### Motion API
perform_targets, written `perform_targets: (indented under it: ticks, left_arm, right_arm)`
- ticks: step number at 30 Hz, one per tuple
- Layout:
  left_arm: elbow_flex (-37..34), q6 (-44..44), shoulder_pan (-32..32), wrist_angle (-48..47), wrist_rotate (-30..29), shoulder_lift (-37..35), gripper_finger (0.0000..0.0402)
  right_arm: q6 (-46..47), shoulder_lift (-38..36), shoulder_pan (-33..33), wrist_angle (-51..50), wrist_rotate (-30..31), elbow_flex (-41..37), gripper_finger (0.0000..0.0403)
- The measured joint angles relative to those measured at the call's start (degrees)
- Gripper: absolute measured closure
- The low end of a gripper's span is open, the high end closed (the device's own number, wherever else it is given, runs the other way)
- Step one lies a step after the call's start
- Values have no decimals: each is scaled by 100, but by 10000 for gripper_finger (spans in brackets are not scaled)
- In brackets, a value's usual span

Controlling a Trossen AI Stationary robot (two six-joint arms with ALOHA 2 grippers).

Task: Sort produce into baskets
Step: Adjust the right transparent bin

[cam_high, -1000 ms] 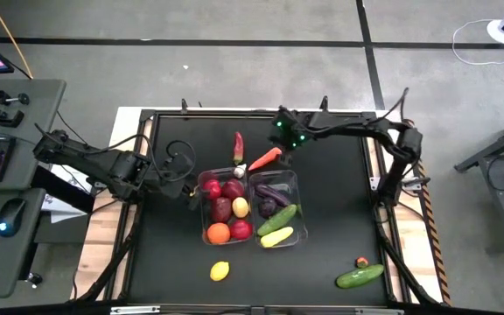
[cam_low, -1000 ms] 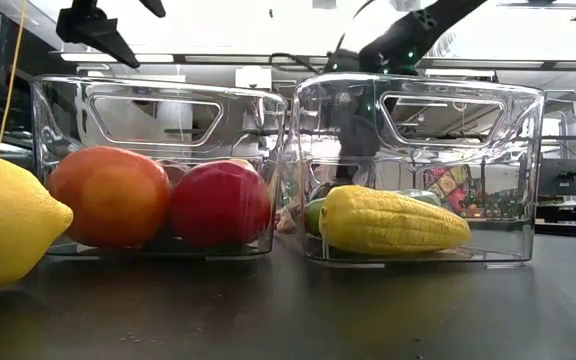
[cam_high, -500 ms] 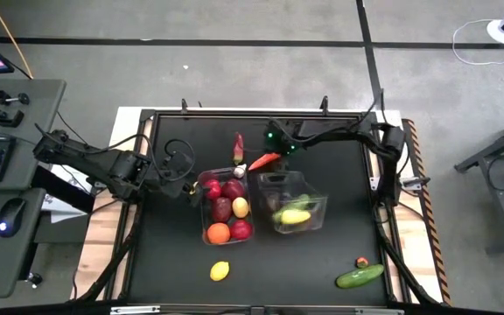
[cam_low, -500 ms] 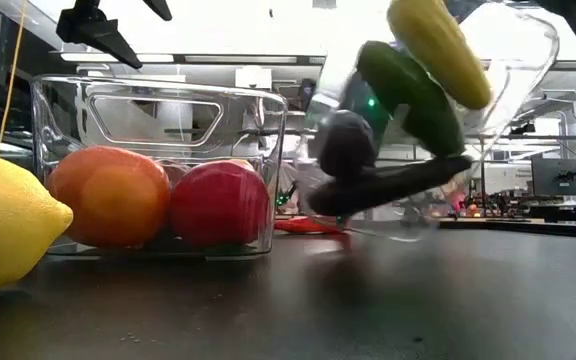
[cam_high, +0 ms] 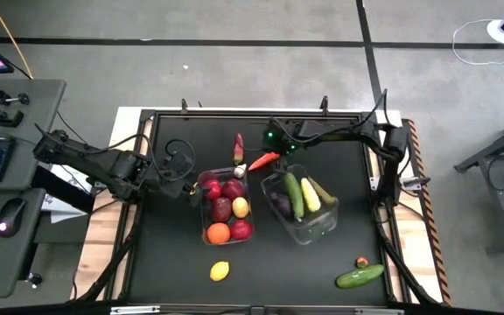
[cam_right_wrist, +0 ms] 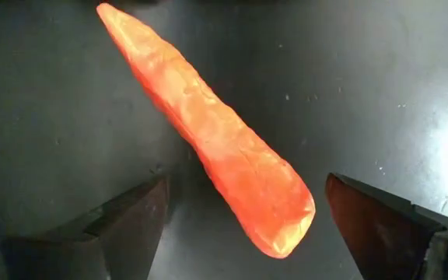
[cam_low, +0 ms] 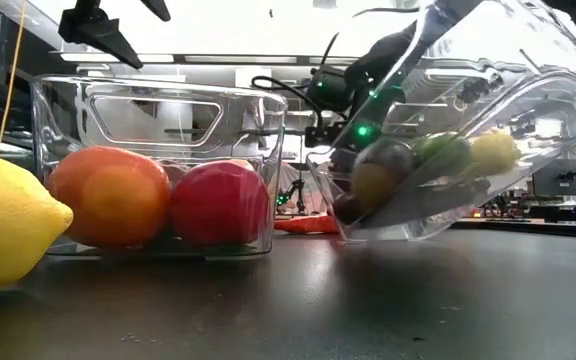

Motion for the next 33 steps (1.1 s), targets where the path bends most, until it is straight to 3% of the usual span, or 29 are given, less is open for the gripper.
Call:
perform_targets:
  ticks: [17,25,33]
  left_arm:
    - [0,192,0,-15,51,0,5]
    - [1,254,0,-29,82,0,5]
    - [1,254,0,-42,182,0,5]
  right_arm:
    - [727,-184,277,5,-98,16,66]
    - [919,-346,338,-119,-50,402,66]
    - [1044,-990,196,-1382,566,927,66]
